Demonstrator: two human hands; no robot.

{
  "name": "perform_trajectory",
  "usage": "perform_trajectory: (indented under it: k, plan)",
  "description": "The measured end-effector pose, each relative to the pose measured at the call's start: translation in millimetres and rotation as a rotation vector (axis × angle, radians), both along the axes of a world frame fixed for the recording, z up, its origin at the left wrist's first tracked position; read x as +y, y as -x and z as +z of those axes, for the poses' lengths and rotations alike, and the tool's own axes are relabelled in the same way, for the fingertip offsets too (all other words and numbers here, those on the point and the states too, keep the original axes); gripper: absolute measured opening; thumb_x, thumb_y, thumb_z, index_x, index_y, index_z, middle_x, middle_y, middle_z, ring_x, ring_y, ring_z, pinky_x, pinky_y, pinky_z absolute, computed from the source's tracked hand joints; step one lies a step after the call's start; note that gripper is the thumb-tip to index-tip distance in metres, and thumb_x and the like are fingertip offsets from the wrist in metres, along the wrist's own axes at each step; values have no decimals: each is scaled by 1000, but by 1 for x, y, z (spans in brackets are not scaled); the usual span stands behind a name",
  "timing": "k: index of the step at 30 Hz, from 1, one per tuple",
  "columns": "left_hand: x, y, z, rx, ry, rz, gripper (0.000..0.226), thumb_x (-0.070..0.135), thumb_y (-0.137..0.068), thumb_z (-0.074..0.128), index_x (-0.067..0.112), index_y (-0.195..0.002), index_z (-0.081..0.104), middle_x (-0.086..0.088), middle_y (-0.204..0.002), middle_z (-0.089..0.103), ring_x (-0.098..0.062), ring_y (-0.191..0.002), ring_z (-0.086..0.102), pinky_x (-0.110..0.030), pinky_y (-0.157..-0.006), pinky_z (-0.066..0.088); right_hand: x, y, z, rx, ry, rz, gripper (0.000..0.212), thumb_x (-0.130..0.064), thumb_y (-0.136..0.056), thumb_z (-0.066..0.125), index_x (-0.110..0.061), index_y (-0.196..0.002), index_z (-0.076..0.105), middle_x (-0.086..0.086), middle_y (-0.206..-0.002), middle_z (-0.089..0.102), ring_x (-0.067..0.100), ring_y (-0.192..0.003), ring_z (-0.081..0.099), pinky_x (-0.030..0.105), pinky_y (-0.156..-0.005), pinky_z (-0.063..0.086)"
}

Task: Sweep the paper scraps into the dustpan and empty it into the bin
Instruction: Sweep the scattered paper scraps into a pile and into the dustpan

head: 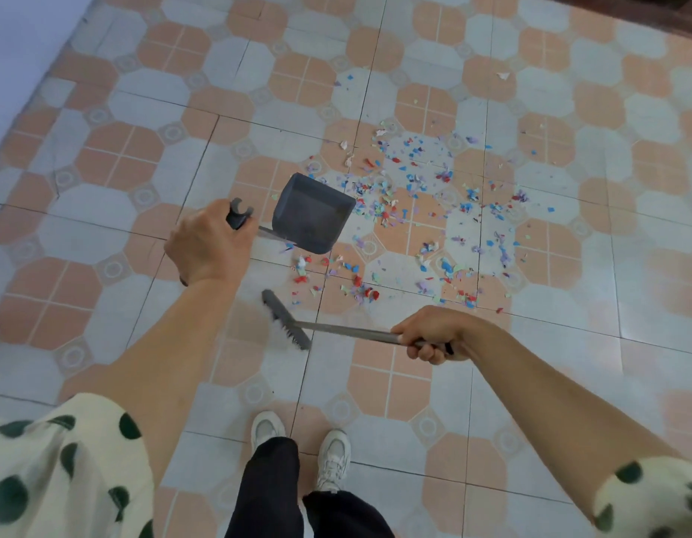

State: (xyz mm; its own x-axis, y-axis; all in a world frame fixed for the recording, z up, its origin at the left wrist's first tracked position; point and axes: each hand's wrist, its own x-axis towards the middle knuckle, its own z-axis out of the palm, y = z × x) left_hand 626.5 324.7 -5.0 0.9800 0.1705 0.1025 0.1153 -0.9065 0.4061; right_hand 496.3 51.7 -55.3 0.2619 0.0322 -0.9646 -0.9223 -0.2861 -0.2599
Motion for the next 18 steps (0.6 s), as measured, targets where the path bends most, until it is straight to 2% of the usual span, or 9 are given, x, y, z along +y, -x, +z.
perform_trajectory:
  k: [8,11,18]
  plan:
    - [22,-30,-9,41,60,82,30,34,-86,58,5,-79,62,-20,-77,62,-29,-67,41,-34,-63,32,74,-43,-40,103,-47,10,40,-5,-97,42,-1,-136,46,7,-62,46,5,-31,34,14,-33,26]
    - [34,-51,-11,85,86,120,29,35,-85,57,6,-80,63,-18,-78,63,-29,-68,42,-34,-63,32,63,-64,-43,138,16,-42,40,-7,-98,41,0,-137,43,5,-61,43,4,-30,32,13,-32,24]
    - [56,-115,0,123,132,121,30,36,-88,56,8,-83,64,-14,-78,61,-28,-71,41,-33,-65,31,13,-117,-19,76,209,-180,36,-5,-96,45,2,-131,48,7,-60,45,6,-30,33,12,-32,26]
